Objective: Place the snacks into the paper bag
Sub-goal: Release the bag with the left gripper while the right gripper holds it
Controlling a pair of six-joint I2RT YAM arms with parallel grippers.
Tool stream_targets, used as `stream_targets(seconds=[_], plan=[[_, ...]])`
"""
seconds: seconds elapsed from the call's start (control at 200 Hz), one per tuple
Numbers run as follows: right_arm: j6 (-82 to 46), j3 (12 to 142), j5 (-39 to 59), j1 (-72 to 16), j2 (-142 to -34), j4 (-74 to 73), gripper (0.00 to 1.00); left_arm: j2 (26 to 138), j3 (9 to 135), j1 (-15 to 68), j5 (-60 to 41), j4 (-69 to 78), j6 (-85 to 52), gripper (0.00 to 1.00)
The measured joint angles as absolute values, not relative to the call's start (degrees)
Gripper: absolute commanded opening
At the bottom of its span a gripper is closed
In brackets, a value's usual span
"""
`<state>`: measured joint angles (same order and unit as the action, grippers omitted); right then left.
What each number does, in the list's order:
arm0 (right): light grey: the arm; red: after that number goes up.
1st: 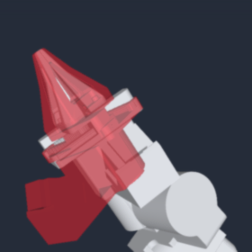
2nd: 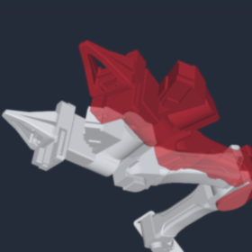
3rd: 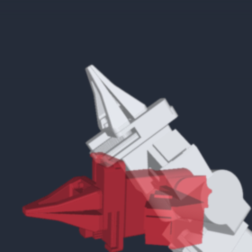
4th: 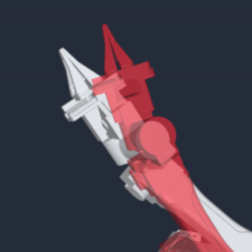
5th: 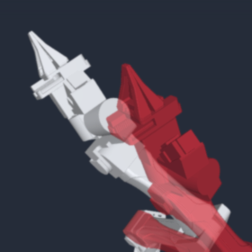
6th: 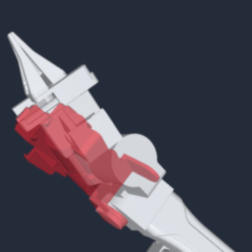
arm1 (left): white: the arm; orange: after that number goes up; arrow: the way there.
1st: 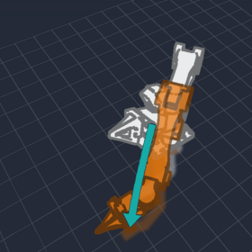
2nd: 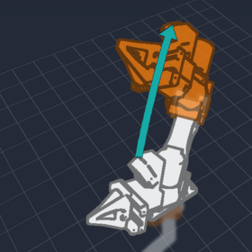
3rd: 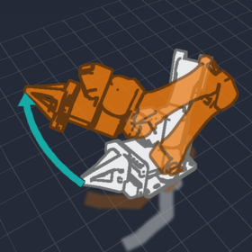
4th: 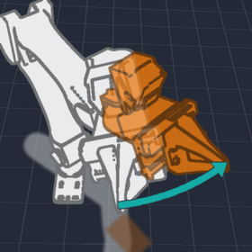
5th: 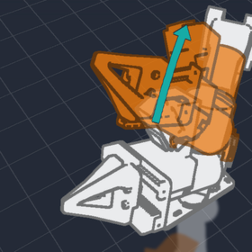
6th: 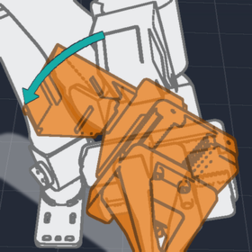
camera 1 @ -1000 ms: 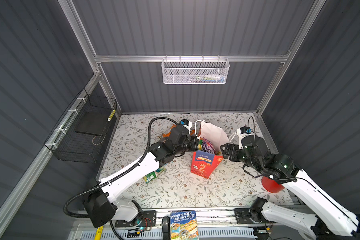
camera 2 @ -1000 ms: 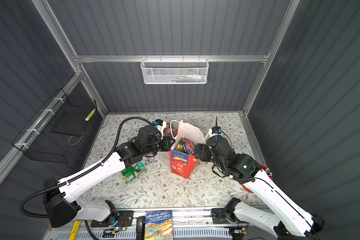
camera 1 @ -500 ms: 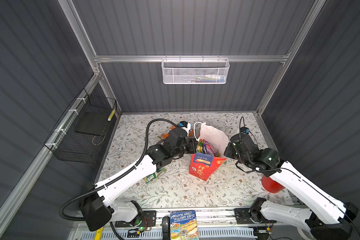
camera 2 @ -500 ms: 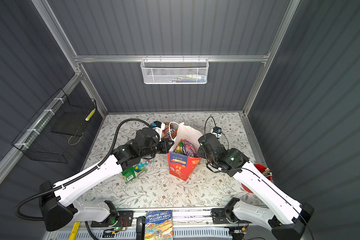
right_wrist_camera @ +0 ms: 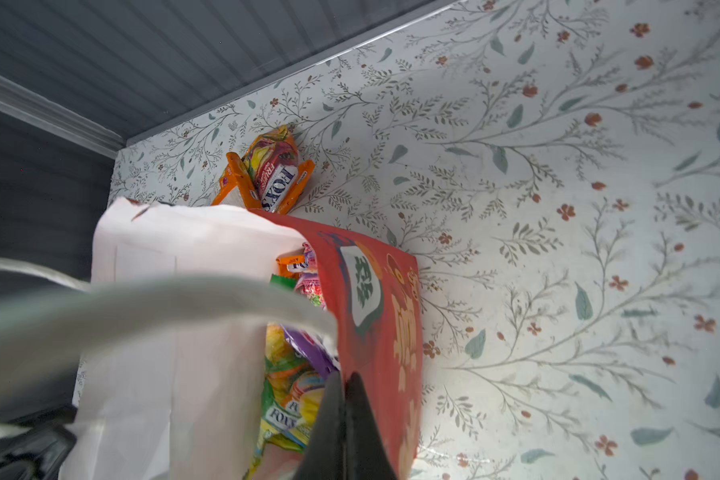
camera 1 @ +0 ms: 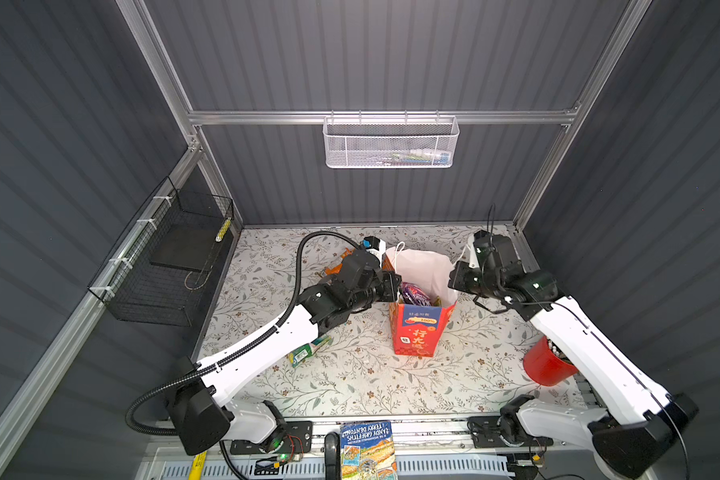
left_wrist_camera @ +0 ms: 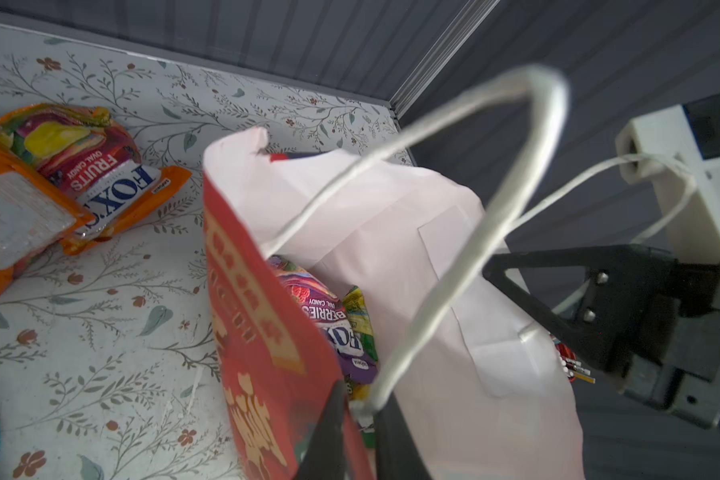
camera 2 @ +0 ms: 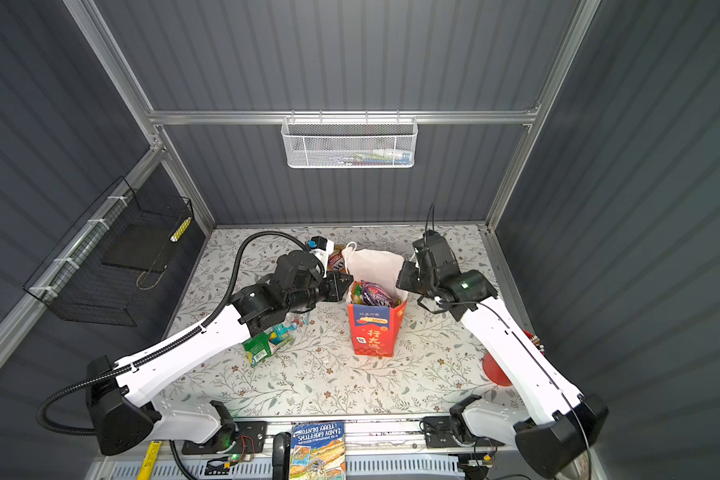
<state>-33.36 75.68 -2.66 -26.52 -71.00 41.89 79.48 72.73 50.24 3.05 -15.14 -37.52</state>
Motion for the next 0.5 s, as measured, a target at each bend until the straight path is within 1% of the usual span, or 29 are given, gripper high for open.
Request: stream_targets(seconds=[0.01, 0.04, 0.05, 0.065, 0.11, 0.135, 0.23, 0.33, 0.425, 0.5], plan=[[-32.95, 75.81, -2.48, -26.48, -71.24, 41.67, 0.00, 79.59, 72.75, 50.24, 3.18, -14.90, -37.71, 0.52], [-32.16, 75.94, -2.07, -26.30, -71.61, 41.08, 0.00, 79.77, 72.77, 50.24, 3.46, -14.66, -37.39, 0.67], [-31.83, 75.94, -1.93, -26.26, -71.68, 40.84, 0.00, 79.79, 72.77, 50.24, 3.55, -14.57, -37.58, 0.70], [-31.51, 75.92, -1.74, -26.20, -71.75, 40.64, 0.00, 79.85, 72.77, 50.22, 3.73, -14.57, -37.50, 0.77], [-30.55, 75.72, -1.32, -25.89, -71.72, 39.97, 0.00, 79.85, 72.77, 50.22, 4.40, -14.52, -37.17, 0.92], [-30.15, 75.57, -1.17, -25.69, -71.61, 39.64, 0.00, 79.77, 72.77, 50.24, 4.75, -14.52, -36.97, 0.99], [-29.43, 75.24, -0.08, -24.51, -71.46, 38.83, 0.00, 78.81, 72.88, 50.22, 5.56, -15.86, -35.31, 1.00], [-29.52, 74.26, 1.15, -23.09, -71.26, 37.58, 0.00, 76.47, 74.43, 50.24, 6.09, -20.67, -32.99, 1.00], [-30.20, 69.73, 1.56, -22.59, -69.14, 33.45, 0.00, 71.44, 74.52, 50.24, 7.62, -24.36, -31.00, 1.00], [-30.65, 67.96, 1.80, -22.41, -67.85, 32.34, 0.00, 65.47, 73.12, 50.24, 10.63, -26.70, -30.13, 1.00]])
